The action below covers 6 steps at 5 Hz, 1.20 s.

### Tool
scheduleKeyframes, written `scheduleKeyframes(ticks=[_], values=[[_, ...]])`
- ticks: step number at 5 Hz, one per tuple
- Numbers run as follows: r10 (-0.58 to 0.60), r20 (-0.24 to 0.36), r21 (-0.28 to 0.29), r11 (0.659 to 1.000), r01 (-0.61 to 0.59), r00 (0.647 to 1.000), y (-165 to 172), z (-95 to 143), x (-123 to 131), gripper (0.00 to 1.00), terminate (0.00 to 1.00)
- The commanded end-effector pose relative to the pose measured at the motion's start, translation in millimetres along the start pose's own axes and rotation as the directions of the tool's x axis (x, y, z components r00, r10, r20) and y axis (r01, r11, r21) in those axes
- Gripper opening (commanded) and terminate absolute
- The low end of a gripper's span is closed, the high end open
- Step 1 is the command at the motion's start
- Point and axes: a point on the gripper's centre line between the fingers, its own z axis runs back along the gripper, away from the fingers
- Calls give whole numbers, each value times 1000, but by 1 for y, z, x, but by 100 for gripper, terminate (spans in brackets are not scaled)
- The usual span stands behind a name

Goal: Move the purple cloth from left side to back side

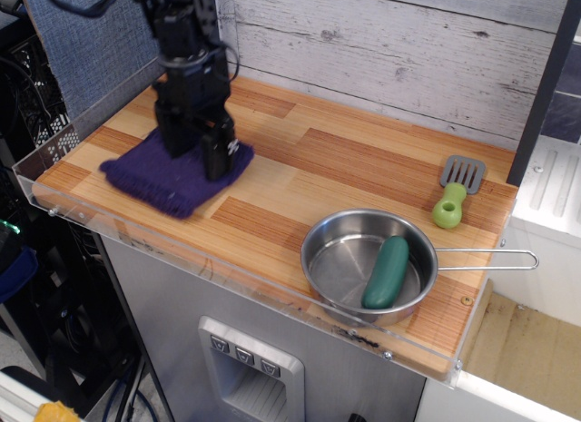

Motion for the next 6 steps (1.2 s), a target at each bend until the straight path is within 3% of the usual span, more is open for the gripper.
scheduleKeyframes(ticks=[1,3,4,5,6], values=[[-29,79,-12,999,30,996,-2,10,57,100,0],[-82,194,27,997,78,977,-17,42,98,100,0],[-108,211,55,994,99,971,-21,60,109,100,0],[-50,212,61,997,38,976,-14,77,102,100,0],[11,236,78,996,-31,972,3,115,96,100,0]])
